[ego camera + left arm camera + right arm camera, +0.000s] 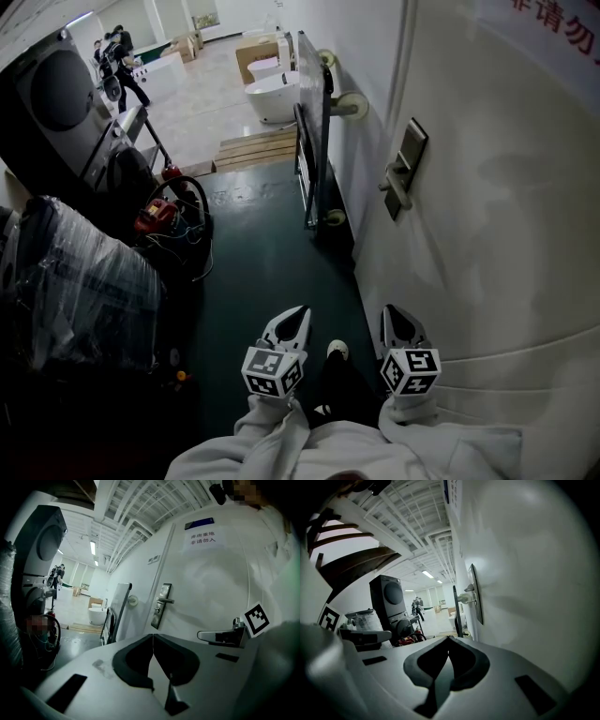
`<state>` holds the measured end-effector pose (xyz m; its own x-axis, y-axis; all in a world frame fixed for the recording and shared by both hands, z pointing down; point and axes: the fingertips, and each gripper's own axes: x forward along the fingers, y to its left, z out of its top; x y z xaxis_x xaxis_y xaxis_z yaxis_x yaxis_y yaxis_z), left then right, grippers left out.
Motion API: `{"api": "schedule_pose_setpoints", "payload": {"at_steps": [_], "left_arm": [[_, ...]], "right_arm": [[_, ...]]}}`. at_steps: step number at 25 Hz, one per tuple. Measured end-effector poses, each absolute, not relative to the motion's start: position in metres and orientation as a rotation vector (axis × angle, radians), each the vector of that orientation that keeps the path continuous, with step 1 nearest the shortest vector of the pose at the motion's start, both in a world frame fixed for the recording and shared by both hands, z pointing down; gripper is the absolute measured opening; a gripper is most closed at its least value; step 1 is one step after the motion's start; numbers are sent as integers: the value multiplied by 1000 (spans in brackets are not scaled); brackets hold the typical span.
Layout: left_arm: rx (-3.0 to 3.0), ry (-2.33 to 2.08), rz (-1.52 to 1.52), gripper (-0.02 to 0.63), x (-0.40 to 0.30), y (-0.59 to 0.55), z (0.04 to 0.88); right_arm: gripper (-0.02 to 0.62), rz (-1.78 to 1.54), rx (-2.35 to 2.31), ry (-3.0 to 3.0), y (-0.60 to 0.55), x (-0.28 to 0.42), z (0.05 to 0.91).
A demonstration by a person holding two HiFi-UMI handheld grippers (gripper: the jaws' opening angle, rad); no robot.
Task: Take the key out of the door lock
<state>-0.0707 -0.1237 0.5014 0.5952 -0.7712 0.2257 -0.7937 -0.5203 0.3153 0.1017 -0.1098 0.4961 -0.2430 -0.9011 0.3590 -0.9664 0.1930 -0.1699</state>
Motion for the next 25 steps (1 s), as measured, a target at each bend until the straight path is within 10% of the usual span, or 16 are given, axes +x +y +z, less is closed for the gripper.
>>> {"api": "schedule_pose_setpoints", "payload": {"at_steps": [25], "left_arm": [[2504,-1184,108,15,-21,-272,508]], "right_arm": [[52,522,1916,-2256,-248,149,499]]}}
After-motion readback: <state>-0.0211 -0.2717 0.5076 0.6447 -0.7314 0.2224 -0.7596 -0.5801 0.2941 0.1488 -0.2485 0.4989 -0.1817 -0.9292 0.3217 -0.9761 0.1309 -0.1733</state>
